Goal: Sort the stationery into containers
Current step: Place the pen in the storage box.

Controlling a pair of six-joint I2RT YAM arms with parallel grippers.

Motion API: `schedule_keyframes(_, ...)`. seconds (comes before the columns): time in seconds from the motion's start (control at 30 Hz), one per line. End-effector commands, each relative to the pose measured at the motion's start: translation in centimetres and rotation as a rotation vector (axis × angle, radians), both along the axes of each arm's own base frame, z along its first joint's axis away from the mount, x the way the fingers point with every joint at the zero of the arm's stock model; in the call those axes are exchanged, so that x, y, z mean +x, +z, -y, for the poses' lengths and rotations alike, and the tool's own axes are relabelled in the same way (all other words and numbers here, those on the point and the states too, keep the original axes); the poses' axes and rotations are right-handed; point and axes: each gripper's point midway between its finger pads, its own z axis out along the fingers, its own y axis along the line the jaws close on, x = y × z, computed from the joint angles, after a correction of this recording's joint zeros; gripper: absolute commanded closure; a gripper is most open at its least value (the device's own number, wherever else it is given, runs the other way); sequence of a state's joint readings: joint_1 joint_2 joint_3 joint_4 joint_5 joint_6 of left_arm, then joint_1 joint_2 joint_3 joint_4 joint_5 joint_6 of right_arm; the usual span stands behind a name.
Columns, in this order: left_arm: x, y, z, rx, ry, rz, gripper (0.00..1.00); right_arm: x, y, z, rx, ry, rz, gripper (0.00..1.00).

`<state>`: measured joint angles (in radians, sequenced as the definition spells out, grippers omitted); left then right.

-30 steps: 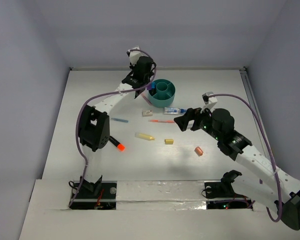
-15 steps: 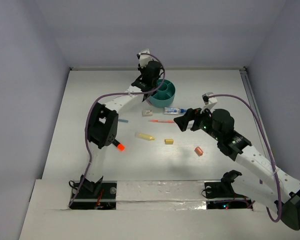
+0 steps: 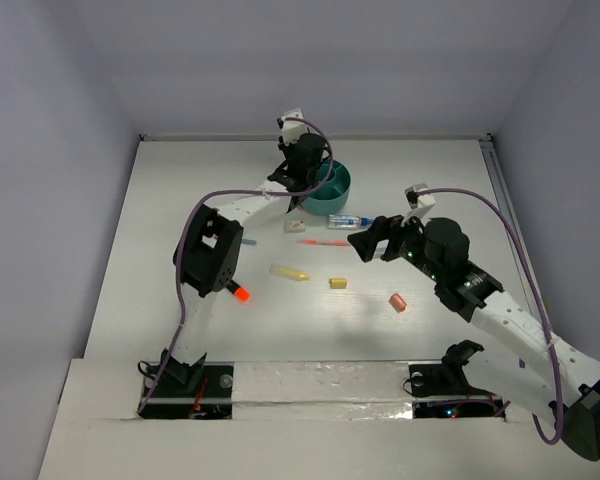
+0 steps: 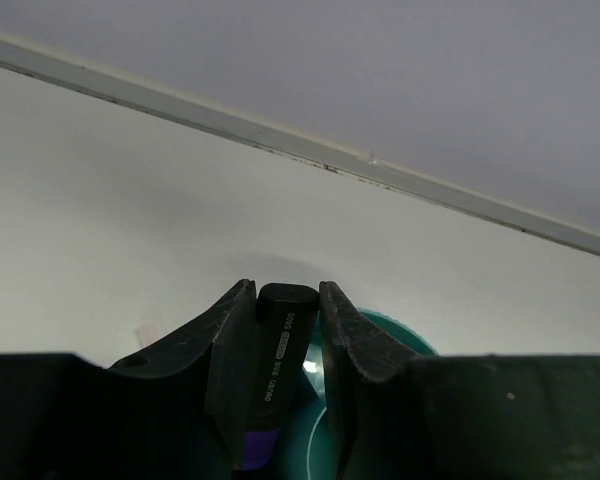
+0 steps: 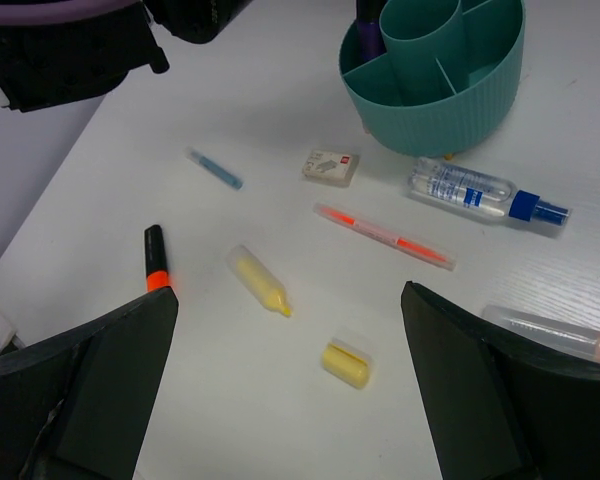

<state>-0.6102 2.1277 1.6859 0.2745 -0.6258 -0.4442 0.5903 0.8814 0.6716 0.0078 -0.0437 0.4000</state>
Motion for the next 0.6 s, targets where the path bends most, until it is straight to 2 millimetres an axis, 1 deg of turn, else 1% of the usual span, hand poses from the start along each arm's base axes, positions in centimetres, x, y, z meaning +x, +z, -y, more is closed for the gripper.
schedule_keyframes(0.0,-0.4,2.1,0.8,-0.041,0.008,0.074,1.00,0.2,1.7,0.0,0.031,-0.010,0.058,0.00)
schedule_keyframes(0.03,-0.5,1.7,0.6,-0.041,0.013,0.070,1.00,0.2,1.7,0.0,0.030,-0.012,0.059,0.00)
schedule_keyframes(0.07,-0.6,2.0,0.6,-0.049,0.015,0.078,1.00,0.2,1.7,0.0,0.030,-0.012,0.059,0.00)
schedule_keyframes(0.1,-0.7,1.8,0.5,-0.050,0.014,0.077,1.00,0.2,1.7,0.1,0.027,-0.013,0.059,0.00)
schedule_keyframes(0.13,-1.0,1.8,1.0,-0.053,0.005,0.079,1.00,0.2,1.6,0.1,0.027,-0.015,0.057,0.00)
schedule_keyframes(0.2,-1.1,1.7,0.8,-0.052,0.009,0.080,1.00,0.3,1.7,0.1,0.027,-0.016,0.059,0.00)
schedule_keyframes(0.23,-1.5,1.4,1.3,-0.048,0.000,0.076,1.00,0.3,1.6,0.1,0.026,-0.016,0.058,0.00)
schedule_keyframes(0.3,-1.6,1.4,1.2,-0.048,0.001,0.080,0.99,0.3,1.6,0.1,0.027,-0.015,0.057,0.00)
schedule_keyframes(0.33,-1.7,1.2,1.1,-0.044,0.003,0.079,0.95,0.2,1.6,0.1,0.027,-0.013,0.056,0.00)
schedule_keyframes(0.37,-2.0,1.3,1.4,-0.048,-0.003,0.083,0.92,0.3,1.6,0.0,0.026,-0.011,0.056,0.00)
schedule_keyframes(0.4,-2.1,1.4,1.3,-0.051,0.000,0.086,0.88,0.3,1.6,0.0,0.027,-0.012,0.053,0.00)
schedule_keyframes(0.43,-2.1,1.6,1.3,-0.051,0.000,0.089,0.77,0.3,1.5,0.0,0.026,-0.012,0.051,0.00)
schedule_keyframes(0.47,-2.1,1.7,1.3,-0.049,-0.001,0.090,0.72,0.3,1.4,-0.1,0.024,-0.009,0.048,0.00)
schedule_keyframes(0.5,-2.2,2.3,1.2,-0.053,0.001,0.099,0.66,0.3,1.4,-0.1,0.024,-0.009,0.048,0.00)
schedule_keyframes(0.53,-2.2,2.7,1.2,-0.056,0.000,0.106,0.55,0.3,1.4,-0.1,0.023,-0.009,0.047,0.00)
schedule_keyframes(0.57,-2.3,3.6,1.0,-0.056,0.000,0.117,0.51,0.3,1.4,-0.1,0.026,-0.007,0.047,0.00)
